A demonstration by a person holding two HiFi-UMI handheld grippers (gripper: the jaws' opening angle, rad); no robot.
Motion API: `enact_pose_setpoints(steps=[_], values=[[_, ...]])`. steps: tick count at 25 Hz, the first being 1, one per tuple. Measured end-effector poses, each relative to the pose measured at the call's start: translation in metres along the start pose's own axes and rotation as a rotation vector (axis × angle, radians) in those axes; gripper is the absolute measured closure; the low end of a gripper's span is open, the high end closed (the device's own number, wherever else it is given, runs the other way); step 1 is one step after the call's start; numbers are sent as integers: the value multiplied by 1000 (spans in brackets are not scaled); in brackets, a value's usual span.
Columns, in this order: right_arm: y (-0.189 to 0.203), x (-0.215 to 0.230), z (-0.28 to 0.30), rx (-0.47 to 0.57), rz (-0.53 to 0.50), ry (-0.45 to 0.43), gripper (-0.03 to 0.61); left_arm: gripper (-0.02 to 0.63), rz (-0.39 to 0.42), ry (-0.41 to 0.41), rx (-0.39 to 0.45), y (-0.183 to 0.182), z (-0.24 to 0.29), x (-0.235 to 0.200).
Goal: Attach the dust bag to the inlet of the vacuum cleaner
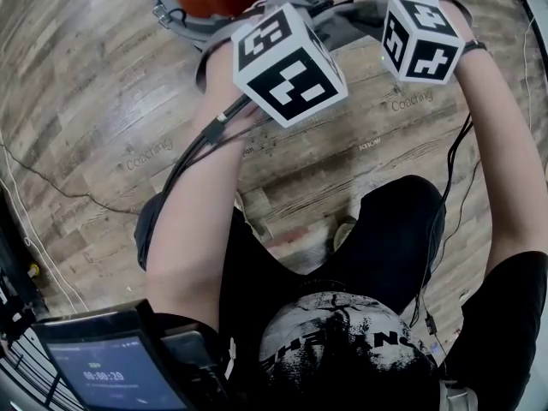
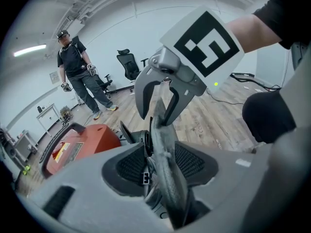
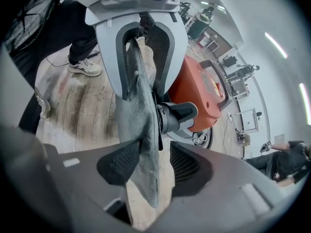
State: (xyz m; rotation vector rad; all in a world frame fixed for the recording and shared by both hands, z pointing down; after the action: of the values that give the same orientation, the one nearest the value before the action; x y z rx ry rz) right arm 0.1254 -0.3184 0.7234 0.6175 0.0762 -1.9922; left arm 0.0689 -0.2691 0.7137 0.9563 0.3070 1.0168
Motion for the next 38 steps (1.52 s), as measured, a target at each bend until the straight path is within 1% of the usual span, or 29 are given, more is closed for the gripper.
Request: enact_pose_setpoints(steps=[7,12,15,18,20,21,22,23,24,25,26,28,31,33,34,36,37,38], values=[[-1,1,5,37,9,-19,376,405,-48,2,-14,5,0,-4],[-1,-2,2,74,20,-11,377,405,-49,-24,-8,0,-2,-3],[-3,-3,-10,115,33,30,377,405,-41,-42,-19,-3,-6,2],[-6,-2,-23,180,78,84,382,405,-34,-70,-15,-8,-11,3],[-8,-5,-36,227,111,126,412,415,-27,-94,0,-14,-18,5],[-8,-8,-43,255,130,150,436,435,-18,-108,10,-18,-22,8],[-10,-10,-52,287,155,173,458,453,-6,-121,22,-22,-27,11],[-12,-13,-60,323,186,197,482,488,10,-137,37,-27,-31,14],[-14,-16,-68,361,219,220,504,539,29,-155,55,-31,-35,16],[-17,-19,-74,397,253,244,521,577,47,-174,74,-35,-40,18],[-20,-23,-80,428,281,269,541,602,59,-192,92,-38,-44,21],[-25,-32,-89,467,308,305,572,607,52,-209,132,-43,-53,28],[-32,-47,-100,517,318,321,572,607,2,-209,208,-45,-66,39],[-38,-60,-103,582,349,327,572,607,-21,-217,258,-41,-75,45],[-43,-64,-104,630,382,339,574,607,-29,-222,283,-39,-81,46],[-55,-65,-109,766,518,393,574,607,-48,-226,335,-38,-92,45],[-59,-64,-111,816,588,412,574,607,-62,-224,361,-39,-98,43],[-62,-62,-112,839,639,413,572,608,-79,-222,380,-39,-104,40]])
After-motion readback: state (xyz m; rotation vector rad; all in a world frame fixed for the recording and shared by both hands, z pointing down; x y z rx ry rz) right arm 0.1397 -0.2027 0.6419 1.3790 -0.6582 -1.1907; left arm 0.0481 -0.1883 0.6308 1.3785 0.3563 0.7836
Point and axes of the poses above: the fingertips, and each gripper's own axes: z forward along the fingers, x to its right, y out of its underside, the point moved 4 cm from there along -z, backward along the fingers, and after that the axes turned 9 degrees about x, right-handed, at the moved point
